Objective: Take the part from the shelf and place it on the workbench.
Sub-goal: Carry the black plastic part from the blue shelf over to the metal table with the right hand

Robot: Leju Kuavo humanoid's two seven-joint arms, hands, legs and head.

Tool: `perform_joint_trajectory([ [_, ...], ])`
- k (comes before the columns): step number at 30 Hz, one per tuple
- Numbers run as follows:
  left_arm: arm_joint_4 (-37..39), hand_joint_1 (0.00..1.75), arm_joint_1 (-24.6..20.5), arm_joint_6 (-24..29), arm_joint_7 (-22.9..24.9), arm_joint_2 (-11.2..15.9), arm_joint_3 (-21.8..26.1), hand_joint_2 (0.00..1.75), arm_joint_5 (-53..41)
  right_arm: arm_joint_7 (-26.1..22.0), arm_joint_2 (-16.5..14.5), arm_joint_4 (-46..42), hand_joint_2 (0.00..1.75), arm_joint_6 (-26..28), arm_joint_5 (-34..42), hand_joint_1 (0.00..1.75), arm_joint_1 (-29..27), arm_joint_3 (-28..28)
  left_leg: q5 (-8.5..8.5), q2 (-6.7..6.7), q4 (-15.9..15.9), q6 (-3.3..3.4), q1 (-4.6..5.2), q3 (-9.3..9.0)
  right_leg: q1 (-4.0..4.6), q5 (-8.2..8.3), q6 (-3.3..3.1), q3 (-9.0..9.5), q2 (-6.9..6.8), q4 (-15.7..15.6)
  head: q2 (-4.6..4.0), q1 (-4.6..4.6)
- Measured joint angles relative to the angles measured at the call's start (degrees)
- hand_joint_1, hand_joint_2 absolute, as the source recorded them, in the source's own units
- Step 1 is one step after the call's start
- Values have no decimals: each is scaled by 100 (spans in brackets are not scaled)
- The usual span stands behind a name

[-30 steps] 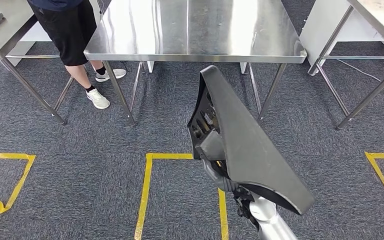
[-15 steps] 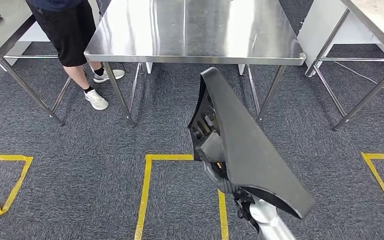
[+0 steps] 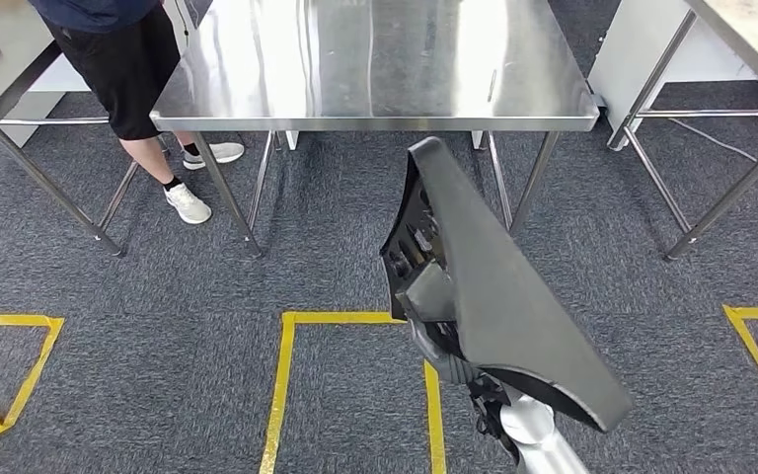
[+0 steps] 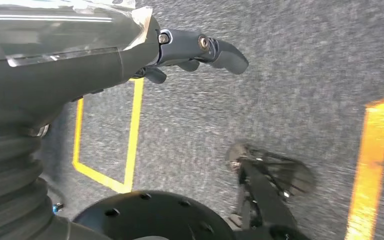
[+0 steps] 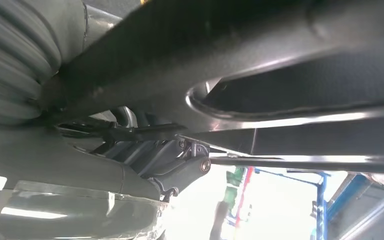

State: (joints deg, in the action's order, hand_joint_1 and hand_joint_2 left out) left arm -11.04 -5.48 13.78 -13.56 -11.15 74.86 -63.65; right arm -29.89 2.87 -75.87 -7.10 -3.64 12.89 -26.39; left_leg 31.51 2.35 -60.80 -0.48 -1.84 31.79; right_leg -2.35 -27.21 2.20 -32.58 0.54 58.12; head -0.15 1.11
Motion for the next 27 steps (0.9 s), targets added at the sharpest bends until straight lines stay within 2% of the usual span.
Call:
perform_joint_trajectory([
  [2,0,0,-16,2,-1,3,0,175,0,1,-1,-1,175,0,1,175,-3,1,245,-168,-820,-17,6,476,28,-72,-86,80,-51,-2,0,-24],
  [3,0,0,-17,4,3,6,0,175,0,2,-1,0,175,-1,1,175,-7,-1,311,-196,-1172,-17,6,738,45,-110,-109,118,-70,-2,0,-26],
  [4,0,0,-11,8,7,9,0,175,0,4,-2,1,175,-1,1,175,-11,-3,268,-209,-1350,-6,9,928,58,-153,-119,165,-81,-2,0,-26],
  [5,0,0,-4,11,12,11,0,175,0,4,-7,0,175,-2,1,175,-12,-4,100,-214,-1300,17,13,1004,68,-203,-116,225,-85,-2,0,-27],
  [6,0,0,4,13,17,13,0,175,-1,5,-14,-1,175,-2,1,175,-10,-6,-165,-217,-1032,49,21,959,72,-258,-107,299,-86,-2,0,-27],
  [7,0,0,7,14,19,14,0,175,-2,5,-24,-1,175,-2,1,175,-7,-6,-446,-231,-648,88,35,840,73,-317,-93,373,-87,-5,0,-28],
  [8,0,0,6,14,21,17,0,175,-3,5,-33,-3,175,-2,1,175,1,-5,-631,-256,-315,121,64,708,92,-371,-70,428,-92,-13,0,-27],
  [9,0,0,-1,13,24,18,-1,175,-5,6,-42,-4,175,-2,1,175,11,-5,-705,-278,-60,149,94,589,104,-414,-41,464,-96,-30,0,-31],
  [10,0,0,-8,12,27,19,-1,175,-7,7,-47,-6,175,-2,1,175,19,-5,-696,-294,76,170,127,521,118,-438,-5,492,-107,-53,0,-30],
  [13,0,0,-10,6,34,16,-2,175,-11,7,-48,-11,175,-2,2,175,23,-5,-599,-252,188,250,161,419,132,-431,104,546,-130,-34,0,-29],
  [14,0,0,-5,3,34,16,-2,175,-17,3,-45,-13,175,-2,4,175,23,-4,-580,-231,206,292,156,374,130,-435,120,480,-125,105,0,-31],
  [15,0,0,-2,1,33,15,-2,175,-23,-3,-42,-14,175,-2,7,175,26,-2,-557,-208,221,333,152,325,124,-467,119,329,-118,357,0,-23],
  [18,0,0,-2,-4,27,14,-2,175,-34,-14,-17,-15,175,-2,12,175,-11,3,-444,-148,236,413,160,199,129,-765,73,-435,-84,1437,0,-10],
  [19,0,0,2,-5,26,13,-2,175,-35,-14,-6,-15,175,-1,12,175,-35,5,-397,-125,236,420,168,144,134,-846,71,-628,-77,1614,0,-11],
  [20,0,0,7,-6,26,12,-2,175,-35,-13,5,-15,175,-1,12,175,-54,7,-345,-102,236,421,175,77,138,-838,92,-723,-73,1586,0,-9],
  [21,0,0,11,-7,25,11,-3,175,-35,-13,11,-15,175,0,12,175,-65,9,-288,-80,236,416,180,-4,140,-715,133,-721,-73,1359,0,-11],
  [23,1,0,17,-8,25,8,-3,175,-37,-14,20,-13,175,1,13,175,-74,14,-161,-49,233,389,186,-168,149,-197,218,-557,-73,604,0,-3],
  [24,1,0,18,-8,24,6,-3,175,-38,-14,23,-11,175,2,13,175,-74,18,-103,-36,233,366,189,-225,163,16,197,-476,-79,313,0,2],
  [25,2,0,18,-9,24,2,-3,175,-40,-14,26,-12,175,2,12,175,-74,25,-53,-28,241,334,188,-258,192,166,144,-415,-80,147,0,7],
  [26,2,0,20,-10,23,-4,-4,175,-40,-14,28,-13,175,2,13,175,-76,32,-25,-23,238,302,191,-286,213,220,63,-394,-79,92,0,9],
  [27,2,0,22,-11,22,-8,-5,175,-41,-14,27,-15,175,2,13,175,-72,40,-17,-22,239,272,191,-309,223,204,-14,-346,-75,69,0,8],
])
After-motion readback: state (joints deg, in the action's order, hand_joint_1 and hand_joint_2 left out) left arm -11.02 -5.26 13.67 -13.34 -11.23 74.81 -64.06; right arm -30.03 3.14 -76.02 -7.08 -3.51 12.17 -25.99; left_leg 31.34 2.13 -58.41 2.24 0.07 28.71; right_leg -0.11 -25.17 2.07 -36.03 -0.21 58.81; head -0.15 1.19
